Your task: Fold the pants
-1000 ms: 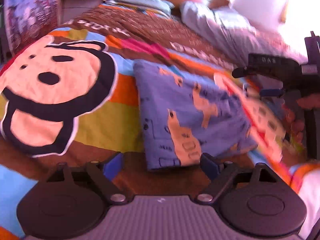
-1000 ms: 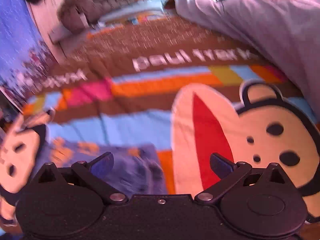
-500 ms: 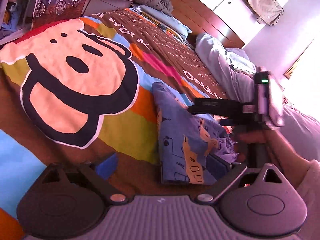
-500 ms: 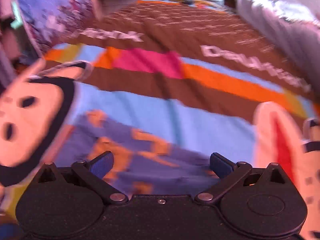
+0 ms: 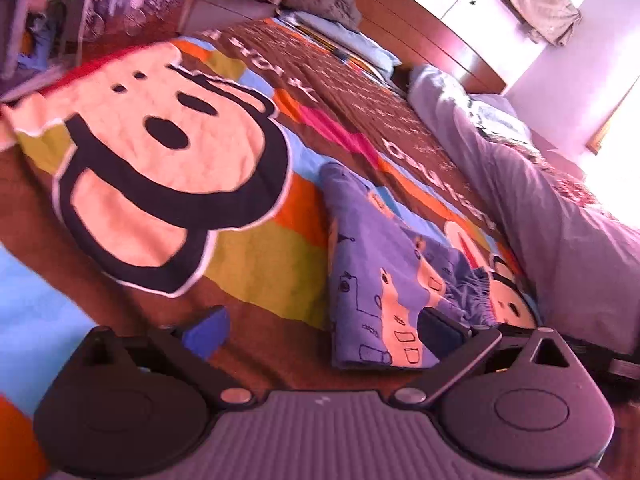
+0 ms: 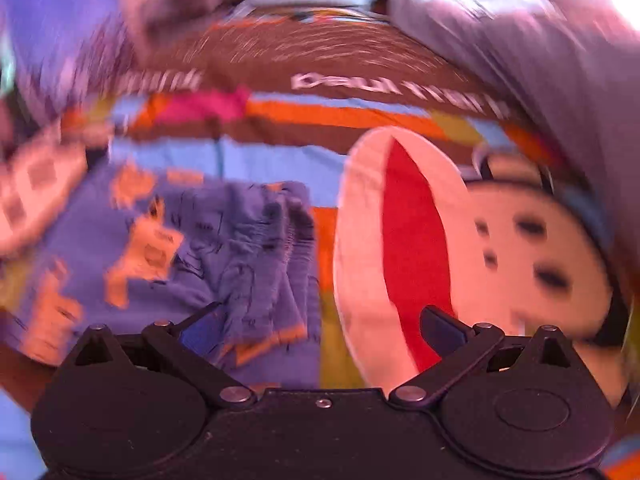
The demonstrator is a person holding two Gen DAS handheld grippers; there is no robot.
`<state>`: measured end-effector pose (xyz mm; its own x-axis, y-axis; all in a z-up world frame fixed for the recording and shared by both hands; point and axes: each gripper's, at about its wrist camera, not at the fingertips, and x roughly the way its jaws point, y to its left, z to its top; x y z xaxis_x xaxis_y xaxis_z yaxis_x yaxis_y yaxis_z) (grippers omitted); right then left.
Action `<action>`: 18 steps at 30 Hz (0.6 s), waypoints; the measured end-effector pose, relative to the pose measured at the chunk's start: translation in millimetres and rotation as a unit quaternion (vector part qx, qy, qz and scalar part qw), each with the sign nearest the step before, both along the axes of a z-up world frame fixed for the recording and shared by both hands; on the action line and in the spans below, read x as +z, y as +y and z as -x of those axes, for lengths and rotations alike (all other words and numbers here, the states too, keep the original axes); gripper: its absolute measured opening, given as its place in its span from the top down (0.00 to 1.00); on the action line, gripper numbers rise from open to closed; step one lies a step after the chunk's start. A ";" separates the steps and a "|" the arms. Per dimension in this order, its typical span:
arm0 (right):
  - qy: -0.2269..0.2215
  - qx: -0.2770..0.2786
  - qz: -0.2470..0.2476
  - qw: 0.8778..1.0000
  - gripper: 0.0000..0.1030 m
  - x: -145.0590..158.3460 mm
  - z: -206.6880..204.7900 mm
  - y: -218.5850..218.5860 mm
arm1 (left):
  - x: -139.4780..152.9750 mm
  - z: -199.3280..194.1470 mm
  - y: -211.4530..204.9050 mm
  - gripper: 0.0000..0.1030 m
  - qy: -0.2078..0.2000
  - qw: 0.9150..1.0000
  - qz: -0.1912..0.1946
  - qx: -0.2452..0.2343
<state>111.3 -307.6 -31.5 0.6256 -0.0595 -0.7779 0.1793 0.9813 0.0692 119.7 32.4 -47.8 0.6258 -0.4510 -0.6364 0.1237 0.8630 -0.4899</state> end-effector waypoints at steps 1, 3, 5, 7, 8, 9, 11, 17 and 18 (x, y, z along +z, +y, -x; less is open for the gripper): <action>-0.011 -0.015 -0.028 0.999 0.01 5.7 9.5 -7.7 | 2.6 1.0 -2.2 0.01 0.000 1.000 -0.012 0.003; -0.037 -0.031 -0.068 0.996 0.01 16.1 29.0 -17.9 | 8.5 4.0 -6.3 0.01 -0.004 1.000 -0.030 0.008; -0.056 -0.027 -0.092 0.994 0.01 22.3 44.8 -22.2 | 15.9 7.0 -12.3 0.01 -0.013 0.999 -0.048 0.007; -0.069 -0.015 -0.098 0.993 0.01 22.8 59.7 -18.6 | 21.9 9.0 -19.0 0.00 -0.021 0.998 -0.062 0.006; -0.072 -0.009 -0.095 0.993 0.01 20.6 66.7 -16.9 | 24.2 9.9 -22.8 0.00 -0.023 0.997 -0.067 0.003; -0.070 -0.005 -0.089 0.994 0.01 17.2 74.1 -16.3 | 25.9 11.1 -26.4 0.00 -0.025 0.997 -0.071 -0.002; -0.054 -0.003 -0.078 0.996 0.01 4.5 84.4 -13.2 | 27.6 11.9 -33.4 0.00 -0.028 0.996 -0.083 -0.012; -0.078 -0.034 -0.140 0.986 0.01 -16.9 105.3 -26.0 | 22.7 17.8 -41.6 0.00 -0.037 0.991 -0.127 -0.015; -0.090 -0.041 -0.162 0.982 0.01 -17.9 108.9 -32.0 | 21.5 17.5 -40.5 0.00 -0.034 0.991 -0.128 -0.015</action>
<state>2.4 -339.6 -49.4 0.7582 0.1165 -0.6415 0.2130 0.8856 0.4127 102.2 -8.1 -26.3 0.6598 -0.2986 -0.6895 0.1758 0.9535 -0.2447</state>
